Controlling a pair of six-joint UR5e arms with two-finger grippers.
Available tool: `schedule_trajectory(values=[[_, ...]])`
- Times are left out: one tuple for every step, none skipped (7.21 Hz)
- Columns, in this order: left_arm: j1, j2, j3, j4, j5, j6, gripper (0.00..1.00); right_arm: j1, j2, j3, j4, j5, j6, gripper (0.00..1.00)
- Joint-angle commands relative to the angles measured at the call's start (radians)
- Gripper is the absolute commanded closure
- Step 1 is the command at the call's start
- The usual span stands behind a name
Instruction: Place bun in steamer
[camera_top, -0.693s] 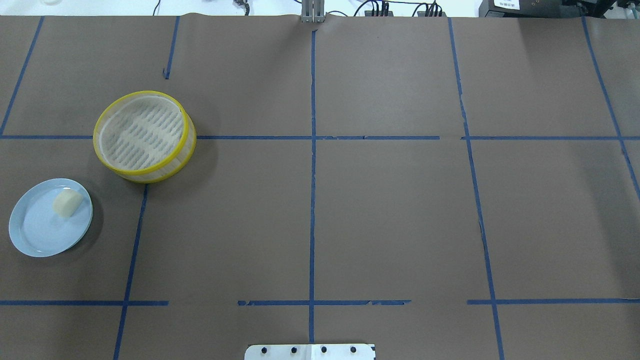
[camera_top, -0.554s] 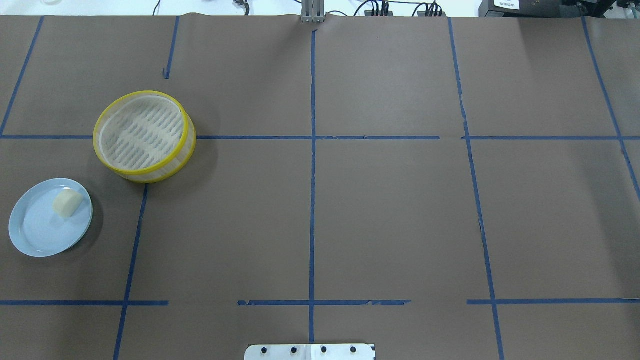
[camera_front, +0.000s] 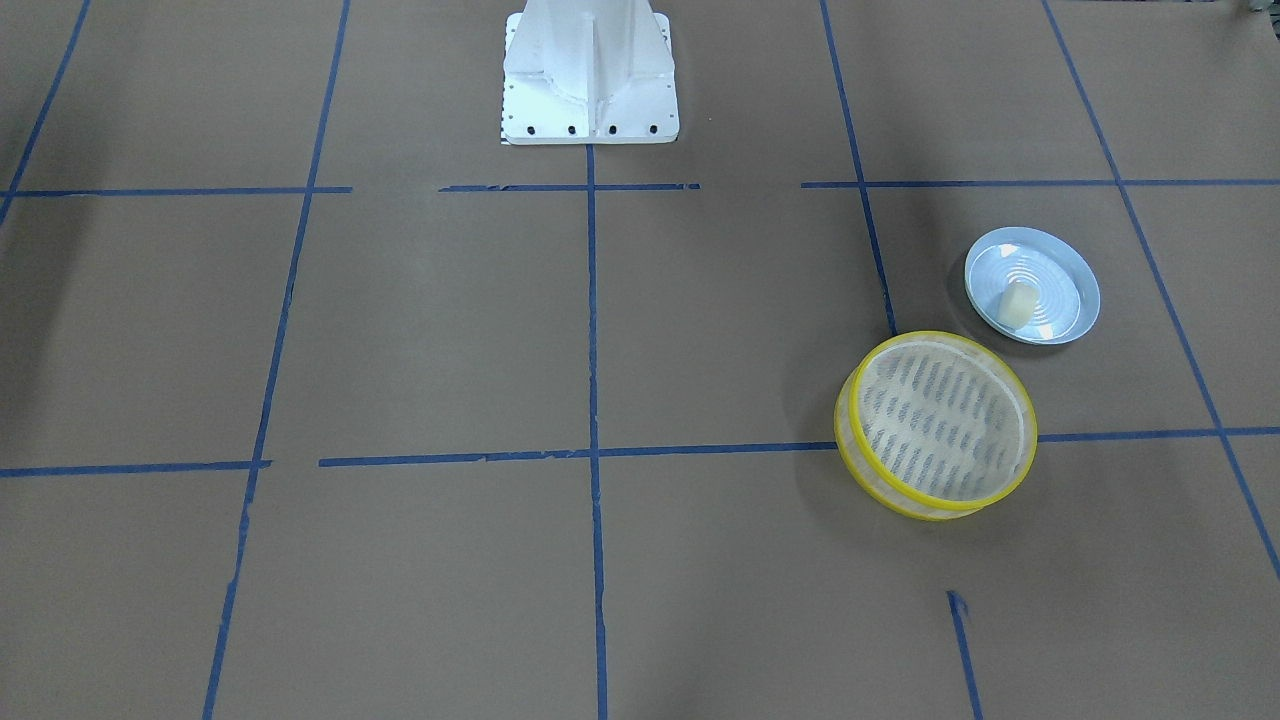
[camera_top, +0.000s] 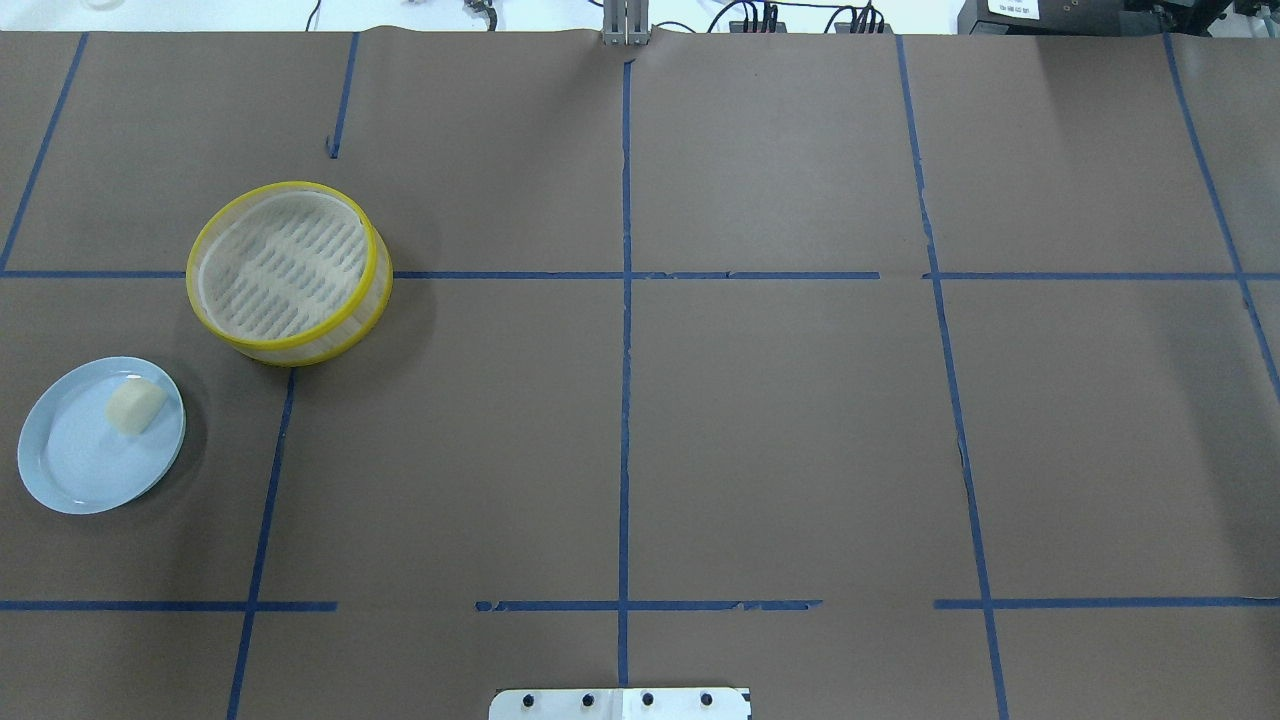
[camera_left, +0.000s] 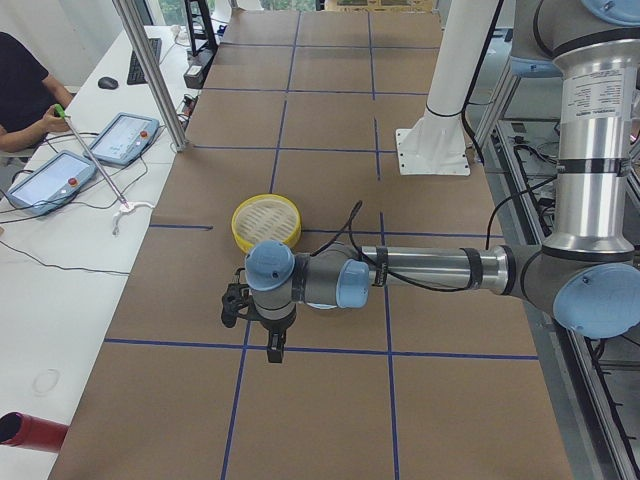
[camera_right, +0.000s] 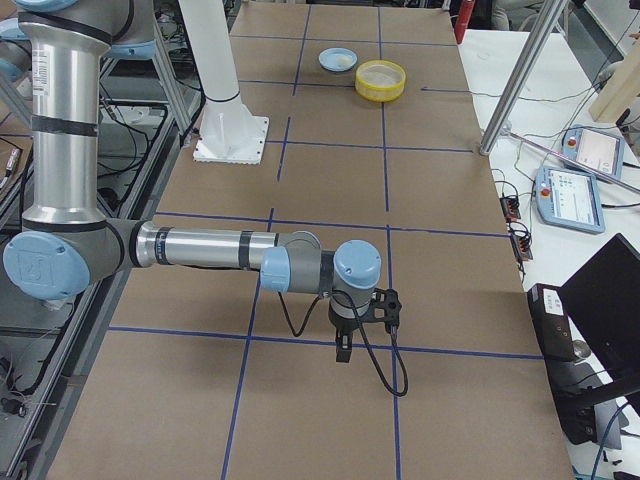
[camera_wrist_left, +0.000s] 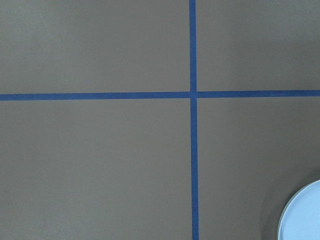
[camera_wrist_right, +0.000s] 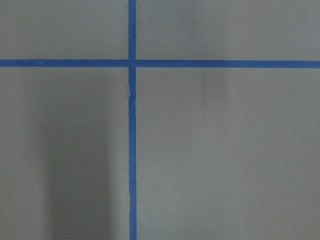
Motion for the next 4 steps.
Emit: schedule_trajectory(values=[[0.003, -0.002, -0.137, 0.009, -0.001, -0.039, 0.0, 0.0, 0.0, 0.0, 0.0, 0.0, 0.0, 0.0], [0.056, 0.007, -0.212, 0.007, 0.001, -0.129, 0.0, -0.001, 0.0, 0.0, 0.0, 0.0, 0.0, 0.0], [0.143, 0.009, -0.26, 0.001, 0.011, -0.203, 0.0, 0.0, 0.0, 0.0, 0.0, 0.0, 0.0, 0.0], [0.209, 0.01, -0.303, 0.001, 0.018, -0.251, 0.0, -0.001, 0.0, 0.0, 0.0, 0.0, 0.0, 0.0]])
